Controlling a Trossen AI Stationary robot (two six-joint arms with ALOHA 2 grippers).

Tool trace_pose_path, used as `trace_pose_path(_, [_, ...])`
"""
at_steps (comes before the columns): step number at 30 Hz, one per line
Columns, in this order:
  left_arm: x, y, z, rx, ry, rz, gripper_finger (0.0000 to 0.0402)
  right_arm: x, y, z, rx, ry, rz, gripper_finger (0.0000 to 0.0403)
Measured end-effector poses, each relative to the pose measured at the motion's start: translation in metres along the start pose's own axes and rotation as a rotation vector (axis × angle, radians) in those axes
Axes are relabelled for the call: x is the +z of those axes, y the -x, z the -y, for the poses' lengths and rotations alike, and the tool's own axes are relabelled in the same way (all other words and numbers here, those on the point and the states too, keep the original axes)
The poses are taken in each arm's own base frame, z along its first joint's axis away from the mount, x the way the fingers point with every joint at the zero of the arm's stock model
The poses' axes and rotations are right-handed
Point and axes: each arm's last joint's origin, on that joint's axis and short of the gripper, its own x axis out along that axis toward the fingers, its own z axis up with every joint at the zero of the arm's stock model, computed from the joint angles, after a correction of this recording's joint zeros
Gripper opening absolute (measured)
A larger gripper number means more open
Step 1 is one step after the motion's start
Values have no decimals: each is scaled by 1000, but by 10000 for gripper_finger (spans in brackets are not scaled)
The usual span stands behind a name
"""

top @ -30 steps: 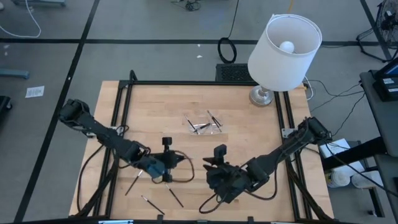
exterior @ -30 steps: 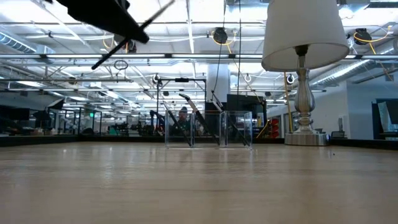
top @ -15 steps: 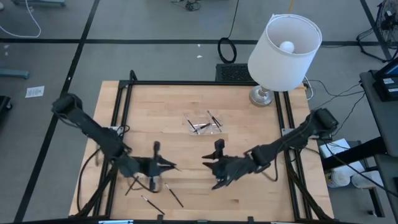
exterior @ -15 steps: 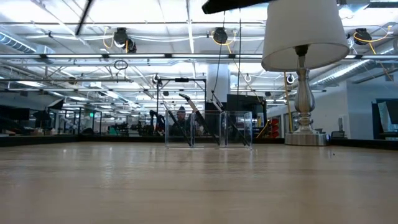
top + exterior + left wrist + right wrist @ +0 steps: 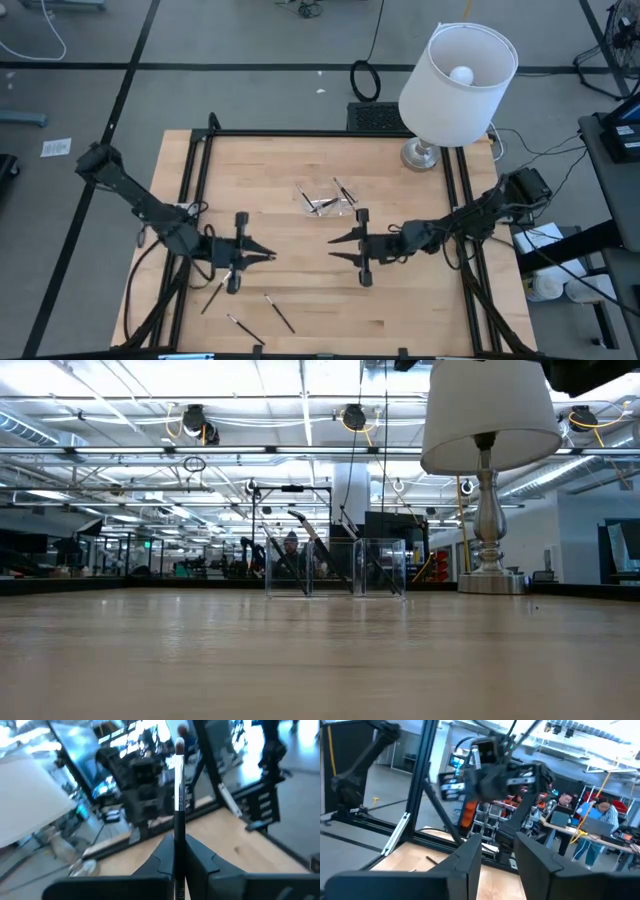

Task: Pick & Place Makeup Supplies
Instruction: Put the makeup brush into the transparent organizer

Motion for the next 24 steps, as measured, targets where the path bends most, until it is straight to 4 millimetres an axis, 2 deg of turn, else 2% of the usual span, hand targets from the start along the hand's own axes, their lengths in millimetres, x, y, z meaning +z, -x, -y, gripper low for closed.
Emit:
trace_pose_path(6, [-41, -13, 15, 31, 102, 204, 18, -1, -2, 1, 96, -71, 29, 114])
trace_pose_path(11, [-65, -30, 22, 48, 136, 172, 18, -12, -3, -2, 125, -101, -44, 123])
trace_pose_path(16, [-71, -45, 28, -22, 157, 156, 18, -17, -7, 2, 108, -148, -45, 132])
trace_pose_path(20, [-71, -47, 27, -24, 164, 153, 18, -17, -6, -2, 162, -235, -59, 141])
trace_pose_path(24, [-73, -49, 25, -72, 205, 151, 18, -22, -8, -8, 172, -237, -30, 149])
